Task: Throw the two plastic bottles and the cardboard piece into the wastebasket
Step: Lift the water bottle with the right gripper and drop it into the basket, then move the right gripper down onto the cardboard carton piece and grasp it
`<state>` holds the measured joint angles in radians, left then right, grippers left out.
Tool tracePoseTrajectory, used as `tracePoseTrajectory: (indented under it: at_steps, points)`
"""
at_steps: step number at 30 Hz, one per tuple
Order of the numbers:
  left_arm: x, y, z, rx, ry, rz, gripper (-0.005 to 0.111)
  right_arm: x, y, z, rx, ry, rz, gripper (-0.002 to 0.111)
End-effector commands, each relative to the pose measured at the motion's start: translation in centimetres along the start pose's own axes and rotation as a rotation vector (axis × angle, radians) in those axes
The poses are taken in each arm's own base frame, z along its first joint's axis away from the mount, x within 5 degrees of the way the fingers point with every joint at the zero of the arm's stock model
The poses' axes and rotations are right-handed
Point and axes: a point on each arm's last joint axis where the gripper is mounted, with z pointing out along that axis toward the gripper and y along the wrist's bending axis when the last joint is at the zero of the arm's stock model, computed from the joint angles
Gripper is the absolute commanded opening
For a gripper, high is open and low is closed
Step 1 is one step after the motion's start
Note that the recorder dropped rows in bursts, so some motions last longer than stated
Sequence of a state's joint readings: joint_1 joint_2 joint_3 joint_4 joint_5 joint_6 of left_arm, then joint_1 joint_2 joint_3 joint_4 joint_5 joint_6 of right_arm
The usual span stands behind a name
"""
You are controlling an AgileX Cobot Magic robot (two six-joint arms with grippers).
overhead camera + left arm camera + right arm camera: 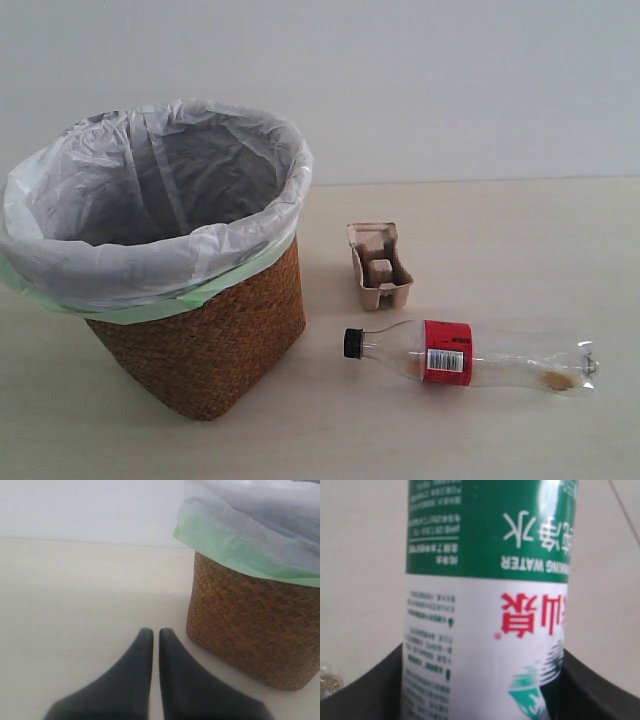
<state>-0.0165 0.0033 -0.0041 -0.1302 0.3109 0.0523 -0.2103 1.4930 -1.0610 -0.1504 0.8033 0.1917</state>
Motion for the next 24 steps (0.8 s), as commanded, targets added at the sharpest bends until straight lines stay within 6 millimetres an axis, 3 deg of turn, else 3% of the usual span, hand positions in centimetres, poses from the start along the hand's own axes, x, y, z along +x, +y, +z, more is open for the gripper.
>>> tracePoseTrajectory:
  at_steps: [1,4,7,8,9,11,12,14,20,24]
  points:
    - [0.1,0.0,0.0,-0.002,0.000,-0.006,0.004,-0.4,5.2,0.4,-0.188,-0.035,-0.046,0.000]
    - [0.1,0.0,0.0,-0.002,0.000,-0.006,0.004,-1.1,12.6,-3.3,-0.433,-0.118,-0.167,0.000]
    - [0.1,0.0,0.0,-0.002,0.000,-0.006,0.004,-1.6,20.7,-11.5,-0.786,-0.208,-0.296,0.010]
    - [0.1,0.0,0.0,-0.002,0.000,-0.006,0.004,-1.3,23.4,-14.4,-0.920,-0.208,-0.332,0.023]
    - [0.1,0.0,0.0,-0.002,0.000,-0.006,0.004,-1.6,24.8,-17.2,-1.004,-0.246,-0.349,0.034]
    - [0.1,0.0,0.0,-0.002,0.000,-0.006,0.004,-1.7,27.4,-21.3,-1.088,-0.320,-0.416,0.069]
    - [0.1,0.0,0.0,-0.002,0.000,-0.006,0.004,-1.8,28.1,-22.3,-1.092,-0.329,-0.417,0.081]
    - [0.1,0.0,0.0,-0.002,0.000,-0.006,0.004,-2.5,28.7,-23.3,-1.066,-0.307,-0.355,0.085]
    - [0.1,0.0,0.0,-0.002,0.000,-0.006,0.004,-3.7,27.5,-21.1,-0.701,-0.304,-0.419,0.071]
    - [0.1,0.0,0.0,-0.002,0.000,-0.006,0.004,-4.6,25.6,-19.9,-0.438,-0.339,-0.416,0.071]
